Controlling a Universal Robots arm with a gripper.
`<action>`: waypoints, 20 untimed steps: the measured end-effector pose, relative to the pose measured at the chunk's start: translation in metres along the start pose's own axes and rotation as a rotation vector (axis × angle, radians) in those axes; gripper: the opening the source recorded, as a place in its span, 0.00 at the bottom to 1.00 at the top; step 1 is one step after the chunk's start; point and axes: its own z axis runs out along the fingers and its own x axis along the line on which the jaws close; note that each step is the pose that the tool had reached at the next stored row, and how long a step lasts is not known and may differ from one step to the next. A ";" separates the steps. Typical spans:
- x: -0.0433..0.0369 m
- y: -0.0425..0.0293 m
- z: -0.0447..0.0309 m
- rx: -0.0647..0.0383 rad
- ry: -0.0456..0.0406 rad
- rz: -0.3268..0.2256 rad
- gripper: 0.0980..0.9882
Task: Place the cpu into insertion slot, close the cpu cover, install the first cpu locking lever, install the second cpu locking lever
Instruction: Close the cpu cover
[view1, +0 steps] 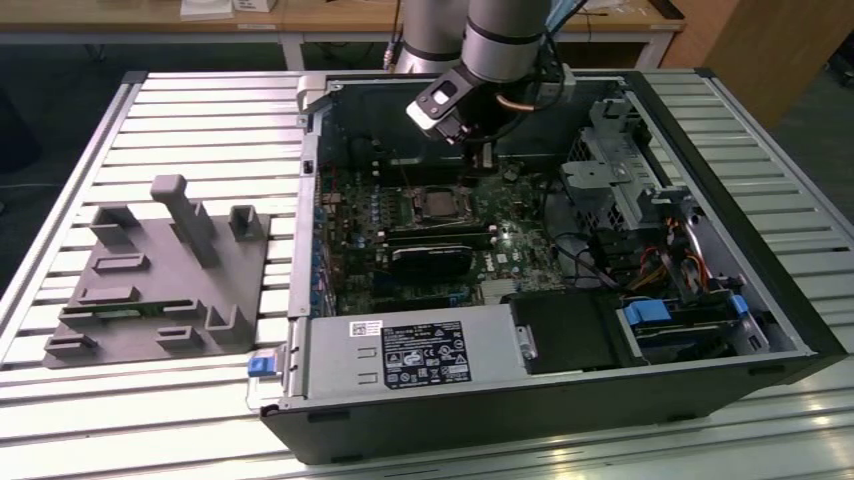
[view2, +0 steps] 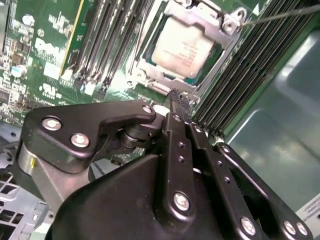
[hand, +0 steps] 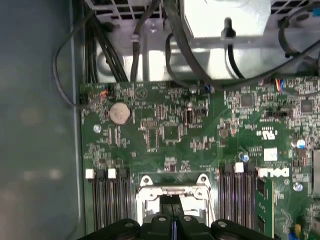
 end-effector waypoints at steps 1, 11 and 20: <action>-0.0004 -0.0029 0.0002 -0.001 0.0009 0.000 0.01; -0.0074 -0.0242 0.0082 -0.012 0.0065 -0.002 0.01; -0.0104 -0.0310 0.0152 -0.025 0.0128 -0.047 0.01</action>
